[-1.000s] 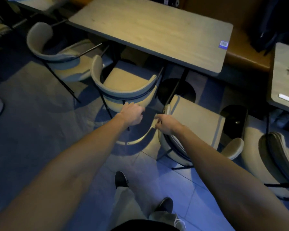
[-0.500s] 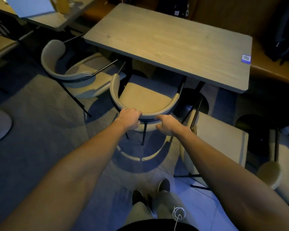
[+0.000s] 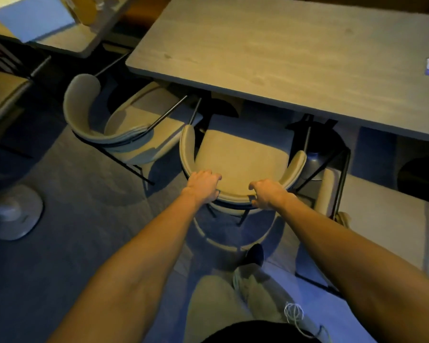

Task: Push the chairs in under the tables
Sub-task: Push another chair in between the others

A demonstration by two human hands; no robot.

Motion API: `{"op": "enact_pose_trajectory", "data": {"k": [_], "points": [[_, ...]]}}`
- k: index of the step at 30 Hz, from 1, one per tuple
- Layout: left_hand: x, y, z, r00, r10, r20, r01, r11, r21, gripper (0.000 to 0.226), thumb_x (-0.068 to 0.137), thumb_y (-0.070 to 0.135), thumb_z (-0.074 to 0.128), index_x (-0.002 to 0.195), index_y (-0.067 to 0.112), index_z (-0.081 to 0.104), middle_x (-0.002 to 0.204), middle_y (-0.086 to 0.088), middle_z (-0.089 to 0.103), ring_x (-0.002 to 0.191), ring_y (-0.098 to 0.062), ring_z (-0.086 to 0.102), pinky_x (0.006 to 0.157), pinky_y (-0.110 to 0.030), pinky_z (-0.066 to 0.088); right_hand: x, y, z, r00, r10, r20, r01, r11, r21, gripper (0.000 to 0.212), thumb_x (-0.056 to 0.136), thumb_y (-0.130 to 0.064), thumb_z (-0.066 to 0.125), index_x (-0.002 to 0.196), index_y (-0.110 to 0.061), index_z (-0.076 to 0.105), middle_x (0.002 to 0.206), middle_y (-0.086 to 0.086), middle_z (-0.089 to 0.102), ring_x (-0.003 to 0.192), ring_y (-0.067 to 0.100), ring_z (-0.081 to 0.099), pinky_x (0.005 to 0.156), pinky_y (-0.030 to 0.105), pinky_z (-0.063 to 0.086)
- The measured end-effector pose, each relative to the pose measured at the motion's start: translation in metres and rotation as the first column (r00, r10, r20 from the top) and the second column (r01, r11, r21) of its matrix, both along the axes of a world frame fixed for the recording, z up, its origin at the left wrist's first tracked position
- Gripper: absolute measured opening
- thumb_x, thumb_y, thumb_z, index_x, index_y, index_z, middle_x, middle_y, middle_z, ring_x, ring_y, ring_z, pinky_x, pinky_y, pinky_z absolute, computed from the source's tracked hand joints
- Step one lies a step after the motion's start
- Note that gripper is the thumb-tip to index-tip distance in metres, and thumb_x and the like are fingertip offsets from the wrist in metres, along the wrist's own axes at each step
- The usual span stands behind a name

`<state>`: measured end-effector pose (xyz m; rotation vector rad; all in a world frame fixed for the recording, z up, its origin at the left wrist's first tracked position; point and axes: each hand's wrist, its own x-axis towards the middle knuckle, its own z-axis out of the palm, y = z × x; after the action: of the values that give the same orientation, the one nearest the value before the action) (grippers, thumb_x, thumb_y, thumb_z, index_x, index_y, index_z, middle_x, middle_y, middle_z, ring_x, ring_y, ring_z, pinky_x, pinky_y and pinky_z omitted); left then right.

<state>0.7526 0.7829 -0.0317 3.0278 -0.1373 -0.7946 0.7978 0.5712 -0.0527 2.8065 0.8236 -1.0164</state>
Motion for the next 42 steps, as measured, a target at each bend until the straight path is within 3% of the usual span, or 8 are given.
{"op": "enact_pose_trajectory", "data": {"k": [4, 9, 12, 17, 27, 42], "points": [[0.011, 0.01, -0.02, 0.995, -0.052, -0.087, 0.053, 0.999, 0.005, 0.058, 0.091, 0.049, 0.065, 0.142, 0.024, 0.05, 0.137, -0.008, 0.056, 0.125, -0.03, 0.052, 0.101, -0.042, 0.041, 0.005, 0.005, -0.026, 0.997, 0.035, -0.066, -0.042, 0.993, -0.107, 0.046, 0.087, -0.041, 0.065, 0.127, -0.018, 0.058, 0.121, 0.008, 0.066, 0.107, 0.031, 0.063, 0.088, 0.037, 0.051], [0.016, 0.023, -0.045, 0.974, -0.121, -0.193, 0.144, 0.984, 0.108, 0.059, 0.083, 0.055, 0.072, 0.133, 0.026, 0.058, 0.131, -0.005, 0.059, 0.125, -0.03, 0.052, 0.112, -0.053, 0.026, -0.001, 0.006, -0.056, 1.0, -0.011, 0.006, 0.012, 0.987, -0.16, 0.03, 0.097, -0.022, 0.051, 0.126, -0.02, 0.056, 0.12, 0.007, 0.067, 0.111, 0.029, 0.061, 0.098, 0.04, 0.038], [0.018, 0.03, -0.058, 0.964, -0.213, -0.159, 0.237, 0.958, 0.158, 0.052, 0.088, 0.041, 0.07, 0.137, 0.029, 0.055, 0.13, -0.006, 0.061, 0.124, -0.032, 0.052, 0.114, -0.052, 0.024, -0.007, 0.012, -0.064, 0.994, -0.015, 0.105, 0.038, 0.974, -0.222, 0.031, 0.097, -0.023, 0.049, 0.127, -0.026, 0.058, 0.119, 0.004, 0.069, 0.113, 0.028, 0.061, 0.102, 0.041, 0.034], [0.02, 0.046, -0.074, 0.938, -0.337, -0.082, 0.347, 0.918, 0.193, 0.052, 0.093, 0.016, 0.056, 0.14, 0.038, 0.05, 0.126, -0.002, 0.064, 0.12, -0.029, 0.055, 0.108, -0.044, 0.028, -0.011, 0.015, -0.07, 0.989, -0.054, 0.14, 0.09, 0.962, -0.259, 0.036, 0.094, -0.04, 0.062, 0.129, -0.033, 0.062, 0.116, -0.001, 0.07, 0.112, 0.023, 0.061, 0.102, 0.037, 0.033], [0.002, 0.067, -0.08, 0.912, -0.408, -0.052, 0.41, 0.897, 0.161, 0.057, 0.092, 0.012, 0.055, 0.14, 0.042, 0.048, 0.123, 0.0, 0.065, 0.117, -0.027, 0.057, 0.102, -0.04, 0.031, -0.043, 0.03, -0.071, 0.974, -0.097, 0.204, 0.144, 0.963, -0.229, 0.028, 0.091, -0.037, 0.065, 0.118, -0.033, 0.069, 0.116, -0.002, 0.07, 0.114, 0.023, 0.061, 0.108, 0.037, 0.032], [-0.046, 0.064, -0.085, 0.895, -0.446, 0.023, 0.437, 0.885, 0.161, 0.059, 0.09, 0.014, 0.057, 0.141, 0.043, 0.051, 0.121, 0.003, 0.068, 0.116, -0.026, 0.056, 0.104, -0.04, 0.031, -0.104, 0.028, -0.078, 0.96, -0.136, 0.245, 0.196, 0.951, -0.239, 0.025, 0.094, -0.031, 0.061, 0.118, -0.033, 0.069, 0.108, -0.001, 0.072, 0.107, 0.022, 0.063, 0.104, 0.036, 0.035]]}}
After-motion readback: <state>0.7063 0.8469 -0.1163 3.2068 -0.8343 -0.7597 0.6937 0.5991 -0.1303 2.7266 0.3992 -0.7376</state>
